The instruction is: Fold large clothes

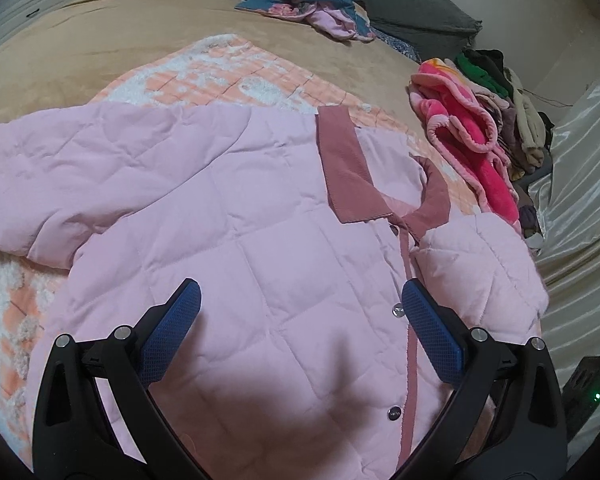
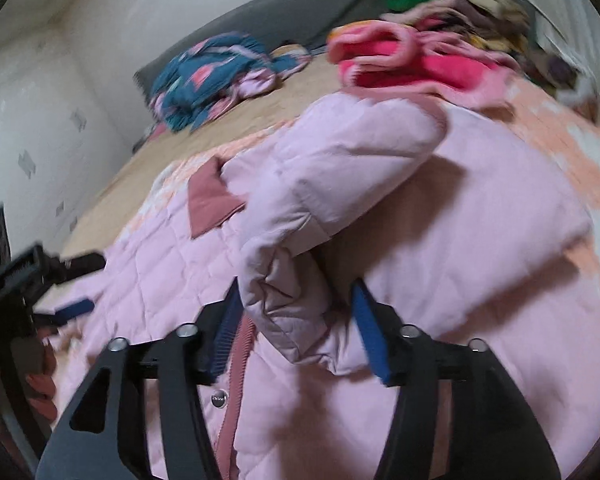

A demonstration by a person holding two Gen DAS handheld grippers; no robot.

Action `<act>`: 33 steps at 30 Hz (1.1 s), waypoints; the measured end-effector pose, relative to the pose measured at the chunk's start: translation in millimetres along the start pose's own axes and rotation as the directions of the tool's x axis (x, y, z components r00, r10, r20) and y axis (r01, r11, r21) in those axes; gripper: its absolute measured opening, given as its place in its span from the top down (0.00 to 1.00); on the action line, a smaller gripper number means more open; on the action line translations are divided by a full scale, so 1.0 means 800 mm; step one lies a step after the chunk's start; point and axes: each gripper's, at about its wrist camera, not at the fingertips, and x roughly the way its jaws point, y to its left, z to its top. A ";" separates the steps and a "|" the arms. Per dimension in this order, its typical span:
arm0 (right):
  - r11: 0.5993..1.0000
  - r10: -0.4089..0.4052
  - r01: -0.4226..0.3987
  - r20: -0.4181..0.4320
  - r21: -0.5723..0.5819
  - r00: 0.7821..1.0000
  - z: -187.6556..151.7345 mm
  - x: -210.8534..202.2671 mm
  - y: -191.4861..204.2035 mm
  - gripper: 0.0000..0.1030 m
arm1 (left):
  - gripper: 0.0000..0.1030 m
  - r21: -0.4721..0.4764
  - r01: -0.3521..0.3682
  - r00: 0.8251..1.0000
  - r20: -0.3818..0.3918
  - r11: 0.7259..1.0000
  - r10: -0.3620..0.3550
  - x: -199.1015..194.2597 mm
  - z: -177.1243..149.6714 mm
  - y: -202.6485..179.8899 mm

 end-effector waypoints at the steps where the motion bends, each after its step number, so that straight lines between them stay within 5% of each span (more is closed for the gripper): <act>1: 1.000 0.011 -0.011 0.010 0.027 1.000 0.001 -0.004 -0.005 0.43 | 0.09 0.000 0.008 1.000 -0.001 1.000 -0.008 -0.002 0.000 -0.001; 5: 0.990 0.073 -0.079 0.053 0.114 0.996 0.016 -0.017 -0.010 0.39 | 0.09 -0.008 0.052 0.999 0.004 0.999 -0.052 -0.014 0.000 -0.001; 6: 0.989 0.086 -0.092 0.055 0.117 0.995 0.018 -0.017 -0.009 0.47 | 0.09 -0.008 0.057 0.998 0.005 0.998 -0.057 -0.017 0.000 -0.001; 7: 0.985 0.122 -0.128 0.057 0.114 0.991 0.023 -0.015 -0.005 0.73 | 0.09 -0.010 0.066 0.998 0.004 0.998 -0.066 -0.019 0.001 -0.001; 10: 0.985 0.142 -0.151 0.106 0.080 0.984 0.034 -0.023 0.011 0.82 | 0.09 -0.024 0.104 0.995 -0.004 0.994 -0.104 -0.025 0.004 0.003; 14: 0.989 0.145 -0.140 0.256 -0.040 0.956 0.048 -0.060 0.055 0.83 | 0.09 -0.078 0.173 0.985 -0.005 0.982 -0.174 -0.037 0.010 0.017; 18: 0.979 0.164 -0.116 0.308 -0.170 0.937 0.056 -0.070 0.102 0.83 | 0.09 -0.115 0.196 0.980 0.060 0.974 -0.190 -0.063 0.018 0.031; 26: 0.929 0.128 -0.048 0.199 -0.367 0.972 0.026 -0.017 0.161 0.83 | 0.09 -0.188 0.227 0.971 0.121 0.955 -0.207 -0.089 0.036 0.075; 33: 0.894 0.139 -0.084 0.094 -0.441 0.986 -0.017 0.010 0.178 0.77 | 0.09 -0.234 0.304 0.952 0.115 0.924 -0.284 -0.088 0.038 0.092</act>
